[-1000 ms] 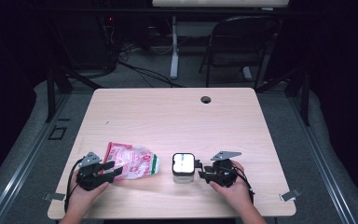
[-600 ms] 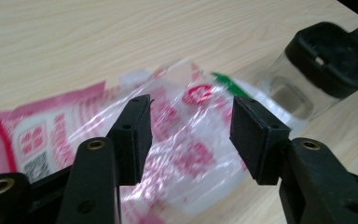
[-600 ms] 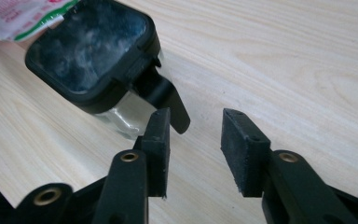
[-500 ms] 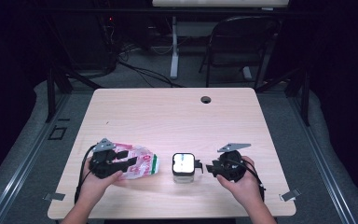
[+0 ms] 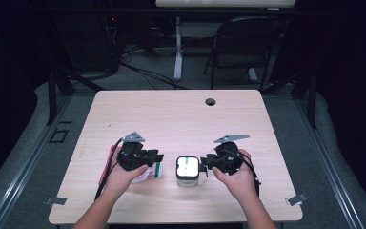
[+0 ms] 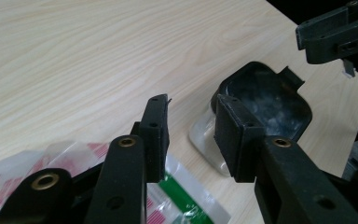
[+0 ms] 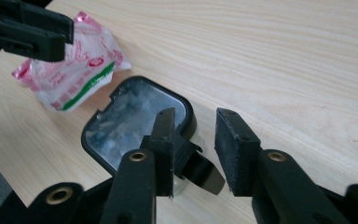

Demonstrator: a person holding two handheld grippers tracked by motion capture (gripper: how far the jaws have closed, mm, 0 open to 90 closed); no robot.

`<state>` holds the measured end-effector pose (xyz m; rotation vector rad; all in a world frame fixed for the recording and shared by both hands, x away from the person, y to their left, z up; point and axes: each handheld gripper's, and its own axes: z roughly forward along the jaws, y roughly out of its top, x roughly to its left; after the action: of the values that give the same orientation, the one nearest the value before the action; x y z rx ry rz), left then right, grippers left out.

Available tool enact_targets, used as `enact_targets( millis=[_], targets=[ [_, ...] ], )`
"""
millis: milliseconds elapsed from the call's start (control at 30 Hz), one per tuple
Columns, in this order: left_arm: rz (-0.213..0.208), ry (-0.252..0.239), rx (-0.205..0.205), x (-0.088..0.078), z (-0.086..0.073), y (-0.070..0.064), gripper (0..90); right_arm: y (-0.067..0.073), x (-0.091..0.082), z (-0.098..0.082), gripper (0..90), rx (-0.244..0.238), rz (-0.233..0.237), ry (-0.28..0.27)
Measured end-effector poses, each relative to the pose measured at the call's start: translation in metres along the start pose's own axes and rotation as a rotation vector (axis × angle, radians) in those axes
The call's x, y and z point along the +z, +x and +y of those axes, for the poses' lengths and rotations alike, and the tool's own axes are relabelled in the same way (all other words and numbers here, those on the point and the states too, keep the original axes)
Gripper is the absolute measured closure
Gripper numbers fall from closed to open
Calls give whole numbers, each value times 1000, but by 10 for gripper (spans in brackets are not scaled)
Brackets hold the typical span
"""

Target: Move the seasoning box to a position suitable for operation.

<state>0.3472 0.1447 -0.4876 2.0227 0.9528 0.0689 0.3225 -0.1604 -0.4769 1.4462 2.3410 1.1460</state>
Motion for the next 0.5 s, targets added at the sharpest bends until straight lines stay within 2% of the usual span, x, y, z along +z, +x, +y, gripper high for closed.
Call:
enact_targets(
  millis=[167,233,333,400,500],
  targets=[
    [-11,7,10,7,6,-4,681,0,-4,4,742,28,-16,-26],
    [-9,16,23,9,6,-7,697,1,-5,2,764,65,-10,-5],
    [-16,14,41,12,3,-12,718,3,-5,-1,783,72,11,8],
    [-18,19,58,13,0,-15,741,5,-4,-4,794,68,7,19],
    [-21,15,59,16,-4,-17,779,7,0,-8,812,68,-2,28]
  ],
)
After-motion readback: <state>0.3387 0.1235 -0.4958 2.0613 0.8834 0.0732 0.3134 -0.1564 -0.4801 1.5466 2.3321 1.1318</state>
